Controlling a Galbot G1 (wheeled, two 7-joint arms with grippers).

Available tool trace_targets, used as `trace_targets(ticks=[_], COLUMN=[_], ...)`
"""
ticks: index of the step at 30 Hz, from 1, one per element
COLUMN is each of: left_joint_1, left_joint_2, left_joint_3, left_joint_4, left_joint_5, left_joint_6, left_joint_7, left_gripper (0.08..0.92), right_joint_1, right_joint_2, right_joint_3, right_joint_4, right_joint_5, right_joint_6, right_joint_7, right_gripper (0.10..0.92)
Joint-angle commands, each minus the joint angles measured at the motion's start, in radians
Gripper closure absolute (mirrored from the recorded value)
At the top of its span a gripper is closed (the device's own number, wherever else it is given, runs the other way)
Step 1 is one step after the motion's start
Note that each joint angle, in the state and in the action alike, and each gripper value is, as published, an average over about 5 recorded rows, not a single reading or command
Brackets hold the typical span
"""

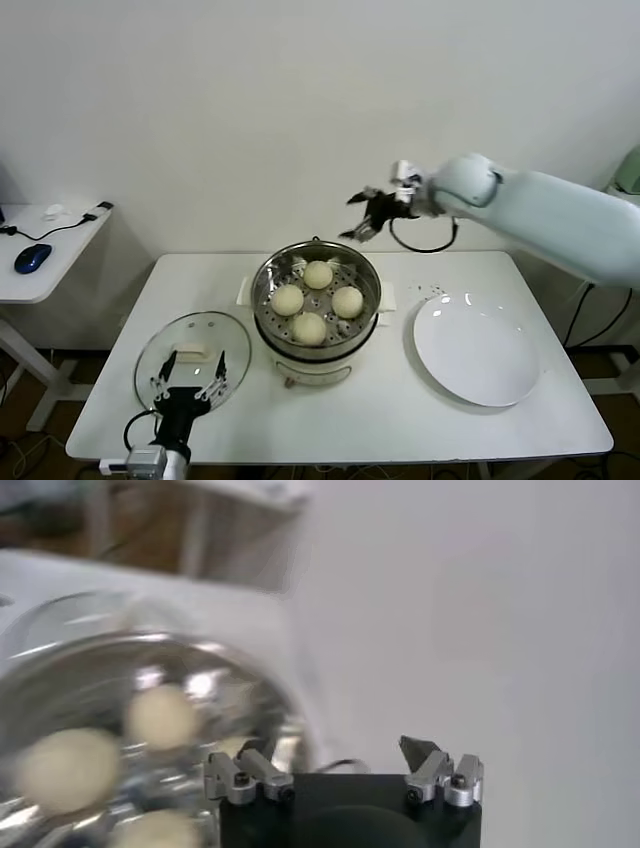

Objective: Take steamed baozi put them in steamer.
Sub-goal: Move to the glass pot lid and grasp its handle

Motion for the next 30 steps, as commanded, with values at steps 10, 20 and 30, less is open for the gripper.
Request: trace_targets(ticks=[10, 20, 30], left_joint_1=[-0.066, -0.100, -0.090], left_joint_2=[0.085, 0.120, 0.282], left_joint_3=[-0.027, -0.037, -0.054], left_joint_4=[0.061, 0.161, 0.353], left_joint_5=[-0.013, 0.185, 0.984], left_joint_6=[-0.123, -0.211, -0.285], left_joint_7=[0.029, -0.084, -0.391], left_gripper=[0.177, 0.177, 0.177], right_joint_1=[-1.714, -1.972, -1.967], right_joint_2=[-0.044, 0.304, 0.534], right_joint_3=[1.740, 1.813, 1.689], right_joint_4=[0.315, 0.279, 0.210], right_joint_5=[-0.271, -0.422, -0.607], right_joint_6=[0.192, 0.459, 0.576], right_joint_7=[0.321, 0.256, 0.286], right_gripper=[0.203, 0.203, 0.203])
